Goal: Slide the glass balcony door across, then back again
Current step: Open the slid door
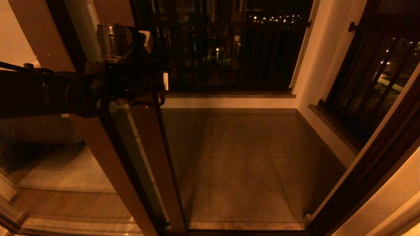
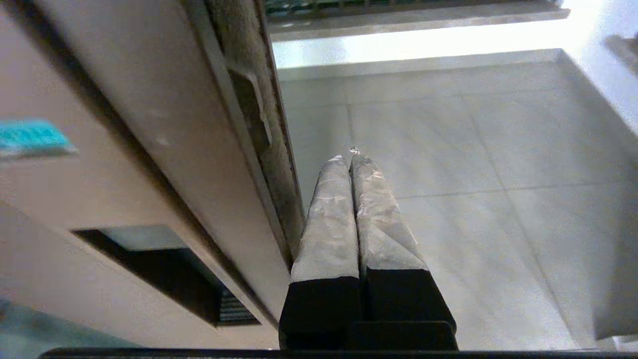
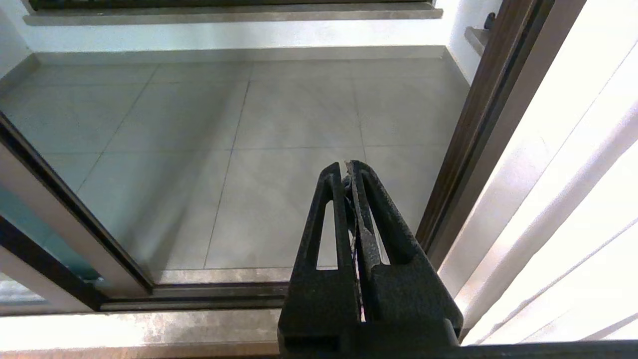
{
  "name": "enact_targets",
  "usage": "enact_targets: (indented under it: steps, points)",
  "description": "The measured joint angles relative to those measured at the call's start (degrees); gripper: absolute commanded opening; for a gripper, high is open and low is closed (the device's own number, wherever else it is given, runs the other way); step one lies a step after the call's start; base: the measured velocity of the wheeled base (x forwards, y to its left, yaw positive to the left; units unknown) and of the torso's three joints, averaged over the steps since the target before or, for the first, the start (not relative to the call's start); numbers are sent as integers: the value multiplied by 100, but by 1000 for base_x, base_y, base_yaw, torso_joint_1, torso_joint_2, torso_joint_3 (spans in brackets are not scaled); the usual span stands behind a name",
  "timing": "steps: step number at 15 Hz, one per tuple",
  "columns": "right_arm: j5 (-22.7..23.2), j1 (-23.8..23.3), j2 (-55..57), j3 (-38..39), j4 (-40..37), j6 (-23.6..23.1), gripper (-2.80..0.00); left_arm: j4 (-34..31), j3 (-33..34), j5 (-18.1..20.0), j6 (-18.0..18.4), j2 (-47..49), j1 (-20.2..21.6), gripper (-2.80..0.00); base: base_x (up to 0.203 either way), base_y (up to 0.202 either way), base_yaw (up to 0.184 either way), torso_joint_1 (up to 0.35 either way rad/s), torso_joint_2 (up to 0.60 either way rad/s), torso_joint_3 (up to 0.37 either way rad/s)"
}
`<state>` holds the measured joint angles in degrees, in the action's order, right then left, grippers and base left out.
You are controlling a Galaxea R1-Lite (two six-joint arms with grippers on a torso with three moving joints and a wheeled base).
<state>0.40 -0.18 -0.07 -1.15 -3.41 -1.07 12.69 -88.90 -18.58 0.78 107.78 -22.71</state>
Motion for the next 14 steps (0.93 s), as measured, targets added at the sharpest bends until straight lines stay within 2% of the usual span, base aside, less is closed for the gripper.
enact_targets:
  steps: [11, 14]
  points:
    - [1, 0, 0, 0, 0, 1, -280, -1, 220, 91, -5, -139, 273, -280, 0, 0, 0, 0, 0, 0]
    - [4, 0, 0, 5, 0, -2, -280, 186, 400, 115, 2, -196, 350, -280, 0, 0, 0, 0, 0, 0]
